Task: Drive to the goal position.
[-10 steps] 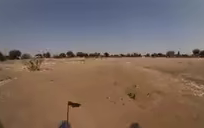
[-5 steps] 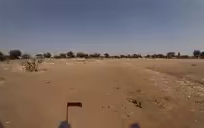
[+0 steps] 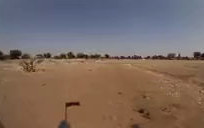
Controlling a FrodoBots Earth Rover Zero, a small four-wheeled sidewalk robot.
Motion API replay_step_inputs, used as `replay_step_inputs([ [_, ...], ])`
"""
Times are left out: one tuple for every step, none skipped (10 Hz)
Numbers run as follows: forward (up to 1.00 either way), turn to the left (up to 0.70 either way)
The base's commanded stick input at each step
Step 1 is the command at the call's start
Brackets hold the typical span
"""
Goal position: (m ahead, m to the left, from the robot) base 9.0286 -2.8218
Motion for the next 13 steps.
replay_step_inputs([
  [0.5,0.0],
  [0.5,0.0],
  [0.5,0.0],
  [0.5,0.0],
  [0.5,0.0],
  [0.5,-0.17],
  [0.5,-0.35],
  [0.5,-0.48],
  [0.5,-0.37],
  [0.5,-0.26],
  [0.5,-0.16],
  [0.5,-0.05],
  [0.5,0.0],
])
